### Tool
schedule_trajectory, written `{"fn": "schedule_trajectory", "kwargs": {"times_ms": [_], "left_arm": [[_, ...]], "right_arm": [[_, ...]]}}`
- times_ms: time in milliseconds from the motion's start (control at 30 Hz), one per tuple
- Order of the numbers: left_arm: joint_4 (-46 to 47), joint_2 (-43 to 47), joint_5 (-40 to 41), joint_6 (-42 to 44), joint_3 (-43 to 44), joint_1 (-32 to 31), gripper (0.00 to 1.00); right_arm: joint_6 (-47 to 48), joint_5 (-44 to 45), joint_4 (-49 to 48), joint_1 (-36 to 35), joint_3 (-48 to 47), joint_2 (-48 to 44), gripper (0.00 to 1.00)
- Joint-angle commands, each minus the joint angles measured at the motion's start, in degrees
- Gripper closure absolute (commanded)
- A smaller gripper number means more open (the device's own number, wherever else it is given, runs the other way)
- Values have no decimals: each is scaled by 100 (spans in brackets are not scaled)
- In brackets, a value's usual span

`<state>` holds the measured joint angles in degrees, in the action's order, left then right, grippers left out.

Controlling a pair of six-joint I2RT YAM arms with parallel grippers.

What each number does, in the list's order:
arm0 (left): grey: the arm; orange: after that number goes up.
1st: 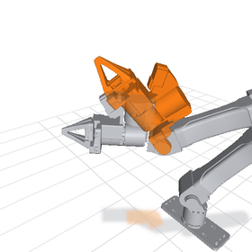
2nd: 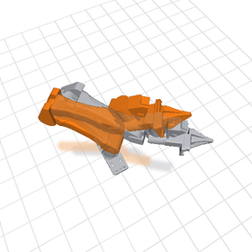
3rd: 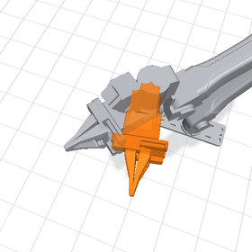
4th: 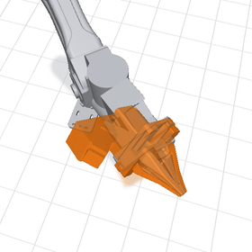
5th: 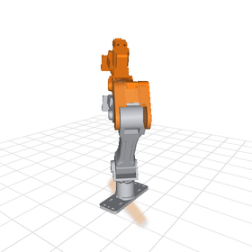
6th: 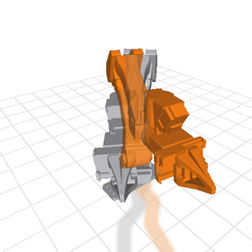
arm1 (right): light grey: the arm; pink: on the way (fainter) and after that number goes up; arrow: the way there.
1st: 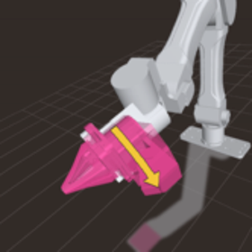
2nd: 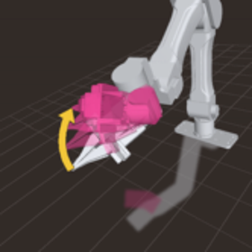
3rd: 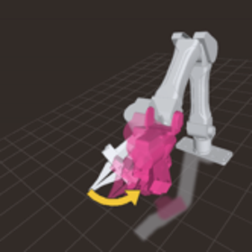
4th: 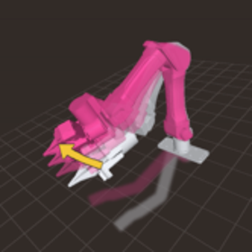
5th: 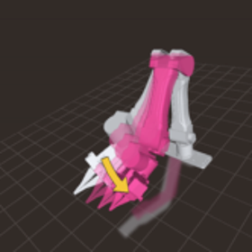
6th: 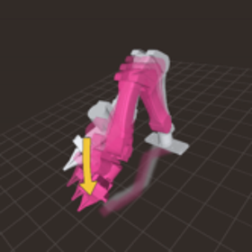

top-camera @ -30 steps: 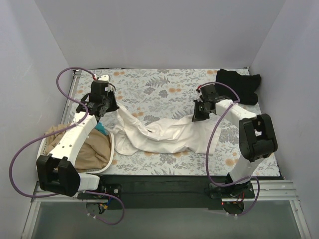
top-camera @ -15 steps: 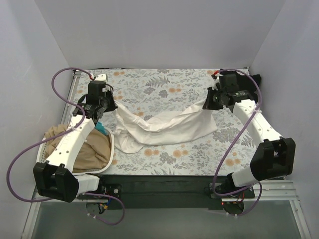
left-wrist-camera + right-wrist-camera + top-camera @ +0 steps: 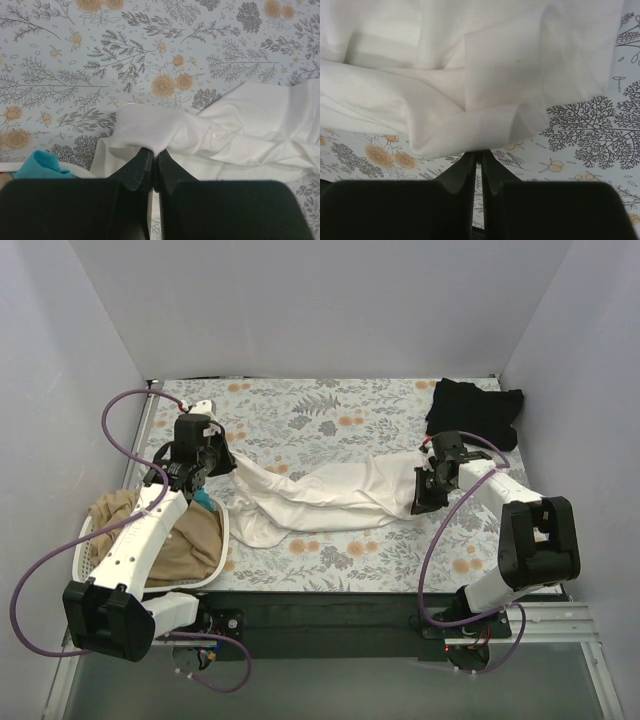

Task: Fold and stack the t-shirts
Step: Flatten the tshirt out

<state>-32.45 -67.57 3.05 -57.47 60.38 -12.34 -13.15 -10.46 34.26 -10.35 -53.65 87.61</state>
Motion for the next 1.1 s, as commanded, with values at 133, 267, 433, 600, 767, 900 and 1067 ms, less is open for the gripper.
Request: {"fn": "schedule_trajectory", "kwargs": {"times_ms": [133,267,433,600,767,900,1067], "left_arm": [[72,271,-94,-27,-211,12,100],[72,262,-76,-1,-237,12,100],[72,253,-76,8,-228,12,100],[72,271,-41,26,-255,12,100],[46,280,-50,52,-255,12,100],[10,297,-6,61,-228,12,100],[-7,367,64,26,-115,12,100]], "right_arm": [[49,-105,-262,-20,118,-51,80],[23,-141,-253,-11,170,-200,73],[32,-220,-183,-11,258,-394,83],[58,-123,-113,-11,302,-622,99],[137,-106,19,-11,259,-552,99],[207,-9,238,-11,31,-754,97],[216,-140,546,-2,-400,-1158,99]]}}
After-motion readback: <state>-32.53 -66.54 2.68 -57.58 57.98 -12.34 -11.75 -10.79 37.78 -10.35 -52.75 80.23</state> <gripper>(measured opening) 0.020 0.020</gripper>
